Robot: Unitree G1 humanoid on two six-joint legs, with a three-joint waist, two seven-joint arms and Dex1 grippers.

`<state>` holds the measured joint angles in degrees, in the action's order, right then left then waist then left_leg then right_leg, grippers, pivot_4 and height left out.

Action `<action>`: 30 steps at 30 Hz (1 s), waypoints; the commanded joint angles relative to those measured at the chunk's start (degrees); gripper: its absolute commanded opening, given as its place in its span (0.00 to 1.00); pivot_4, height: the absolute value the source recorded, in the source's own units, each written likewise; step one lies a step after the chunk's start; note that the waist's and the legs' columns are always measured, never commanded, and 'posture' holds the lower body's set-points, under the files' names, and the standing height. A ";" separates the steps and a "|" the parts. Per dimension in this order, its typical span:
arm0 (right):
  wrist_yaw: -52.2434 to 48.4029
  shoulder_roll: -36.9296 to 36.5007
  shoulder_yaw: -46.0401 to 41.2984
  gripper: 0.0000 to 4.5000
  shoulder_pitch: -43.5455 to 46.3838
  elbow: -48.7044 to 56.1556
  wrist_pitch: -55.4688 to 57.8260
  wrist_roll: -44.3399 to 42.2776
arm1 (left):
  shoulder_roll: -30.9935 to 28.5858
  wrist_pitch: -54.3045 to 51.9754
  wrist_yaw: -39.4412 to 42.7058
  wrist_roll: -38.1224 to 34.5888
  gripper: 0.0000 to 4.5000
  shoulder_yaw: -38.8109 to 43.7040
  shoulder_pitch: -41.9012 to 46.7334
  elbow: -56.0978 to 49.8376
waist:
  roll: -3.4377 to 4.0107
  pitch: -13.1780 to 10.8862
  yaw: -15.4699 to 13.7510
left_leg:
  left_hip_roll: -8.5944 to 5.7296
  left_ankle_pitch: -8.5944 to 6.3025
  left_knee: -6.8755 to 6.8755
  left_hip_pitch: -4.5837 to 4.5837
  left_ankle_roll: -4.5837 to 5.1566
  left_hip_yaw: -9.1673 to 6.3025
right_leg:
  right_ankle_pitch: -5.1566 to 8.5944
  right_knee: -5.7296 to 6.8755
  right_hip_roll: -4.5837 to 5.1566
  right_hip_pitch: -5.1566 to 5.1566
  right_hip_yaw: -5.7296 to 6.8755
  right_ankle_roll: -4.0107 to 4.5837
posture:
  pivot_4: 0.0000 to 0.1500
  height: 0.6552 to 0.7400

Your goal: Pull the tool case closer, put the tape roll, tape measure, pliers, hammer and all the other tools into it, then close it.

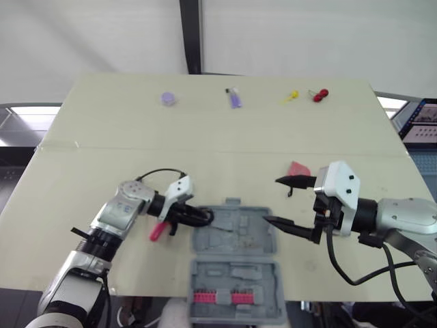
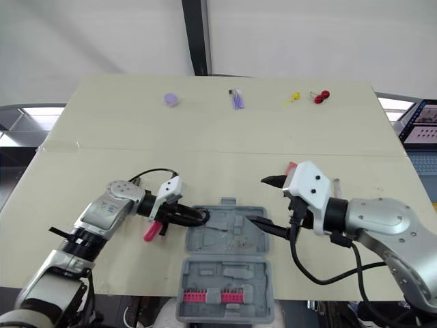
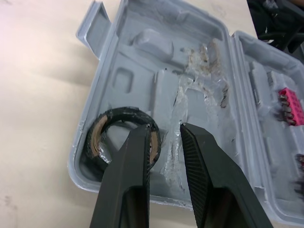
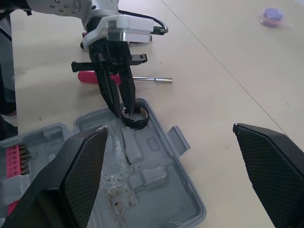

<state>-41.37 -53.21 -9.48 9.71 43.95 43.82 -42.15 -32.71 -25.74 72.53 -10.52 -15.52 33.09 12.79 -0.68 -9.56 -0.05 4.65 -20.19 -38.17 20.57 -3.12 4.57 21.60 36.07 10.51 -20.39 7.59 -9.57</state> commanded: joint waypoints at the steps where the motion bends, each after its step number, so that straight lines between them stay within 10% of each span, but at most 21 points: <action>1: 0.45 0.44 -0.99 1.00 0.43 1.20 -0.50 -0.72 | -0.03 1.73 -1.15 -2.75 0.24 4.09 -1.05 -3.06 | 0.00 0.00 0.02 | 0.00 0.00 0.00 0.00 0.00 0.00 | 0.00 0.00 0.00 0.00 0.00 0.00 | 1.00 1.00; 30: -1.02 -0.58 -0.84 1.00 2.28 -0.54 -0.48 -0.54 | 6.54 32.12 -11.97 6.31 0.24 3.29 -9.12 12.34 | -0.06 0.05 0.09 | 0.00 0.00 -0.01 -0.01 0.00 -0.03 | 0.00 0.00 0.00 0.03 0.05 0.00 | 1.00 1.00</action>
<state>-41.74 -53.28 -9.47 11.23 42.63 43.78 -42.13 -25.51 4.95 60.93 -6.69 -10.76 24.67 23.23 -0.74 -9.50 0.04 4.65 -20.19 -38.18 20.54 -3.12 4.53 21.60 36.07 10.51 -20.34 7.63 -9.57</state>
